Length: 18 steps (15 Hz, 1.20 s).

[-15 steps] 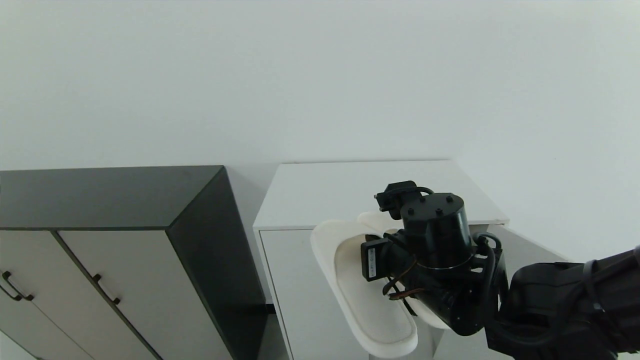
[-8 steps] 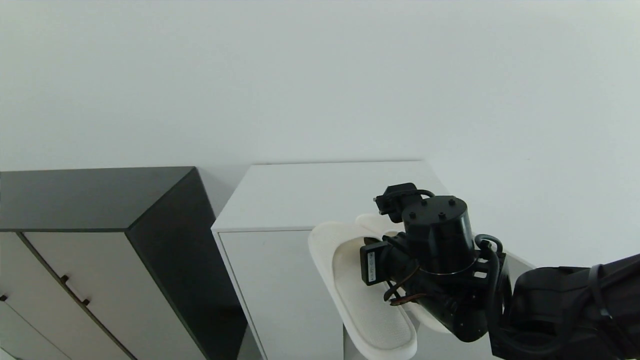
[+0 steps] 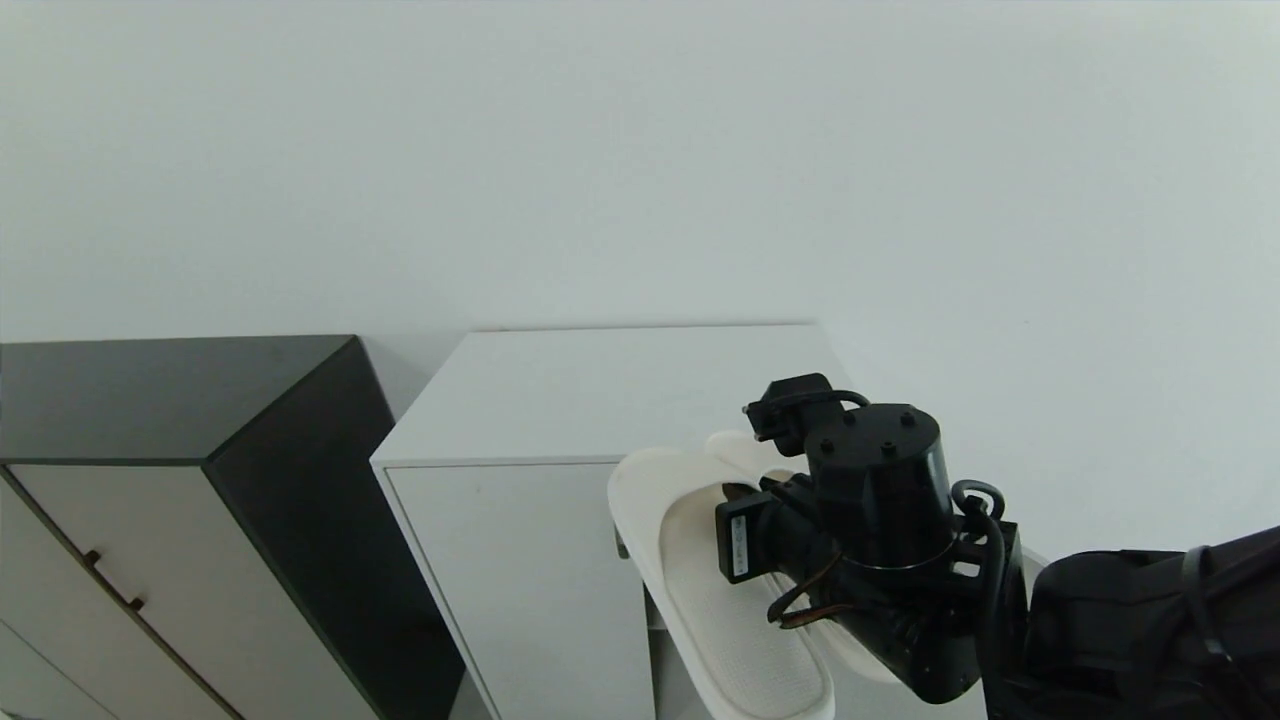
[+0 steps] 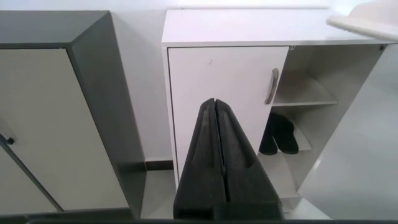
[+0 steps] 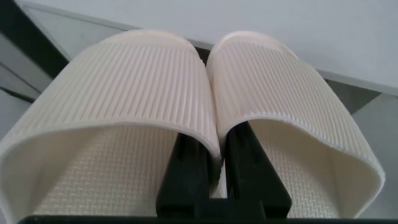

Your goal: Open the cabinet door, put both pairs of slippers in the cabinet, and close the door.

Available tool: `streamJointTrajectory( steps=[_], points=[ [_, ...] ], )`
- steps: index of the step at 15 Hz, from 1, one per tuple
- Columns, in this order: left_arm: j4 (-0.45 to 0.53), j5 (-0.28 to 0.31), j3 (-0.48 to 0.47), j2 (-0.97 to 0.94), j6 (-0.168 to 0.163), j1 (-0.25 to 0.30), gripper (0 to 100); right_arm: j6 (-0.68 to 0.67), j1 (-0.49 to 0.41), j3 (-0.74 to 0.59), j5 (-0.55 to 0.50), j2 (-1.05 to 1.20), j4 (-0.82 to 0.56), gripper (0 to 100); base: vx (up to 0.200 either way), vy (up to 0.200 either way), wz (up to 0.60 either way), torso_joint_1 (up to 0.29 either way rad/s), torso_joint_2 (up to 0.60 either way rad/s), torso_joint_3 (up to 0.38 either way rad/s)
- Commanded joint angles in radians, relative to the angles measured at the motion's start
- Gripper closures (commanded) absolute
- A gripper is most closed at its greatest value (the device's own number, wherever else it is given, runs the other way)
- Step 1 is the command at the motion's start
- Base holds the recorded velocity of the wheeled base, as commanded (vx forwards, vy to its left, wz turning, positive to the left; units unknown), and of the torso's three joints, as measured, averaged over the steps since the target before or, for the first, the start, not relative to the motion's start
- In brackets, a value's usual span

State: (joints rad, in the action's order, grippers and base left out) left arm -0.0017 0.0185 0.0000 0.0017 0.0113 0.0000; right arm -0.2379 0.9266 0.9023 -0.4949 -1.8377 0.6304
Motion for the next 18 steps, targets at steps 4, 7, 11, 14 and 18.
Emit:
streamJointTrajectory(
  steps=[4,7,11,14,18],
  points=[
    [0.000,0.000,0.000,0.000,-0.001,0.000,100,0.037,-0.003,-0.054,0.002,-0.002,0.077,100,0.000,0.000,0.00,0.000,0.00,0.000],
    [0.000,0.000,0.000,0.000,-0.001,0.000,100,0.046,-0.003,-0.065,0.022,-0.002,0.086,100,0.000,0.000,0.00,0.000,0.00,0.000],
    [0.000,0.000,0.000,0.000,-0.001,0.000,100,0.049,-0.003,-0.069,0.022,0.014,0.092,100,0.000,0.000,0.00,0.000,0.00,0.000],
    [0.000,0.000,0.000,0.000,0.001,0.000,100,0.049,-0.008,-0.088,0.022,0.043,0.091,100,0.000,0.000,0.00,0.000,0.00,0.000],
    [0.000,0.000,0.000,0.000,-0.001,0.000,100,0.051,-0.011,-0.105,0.022,0.046,0.092,100,0.000,0.000,0.00,-0.025,0.05,0.030]
  ],
)
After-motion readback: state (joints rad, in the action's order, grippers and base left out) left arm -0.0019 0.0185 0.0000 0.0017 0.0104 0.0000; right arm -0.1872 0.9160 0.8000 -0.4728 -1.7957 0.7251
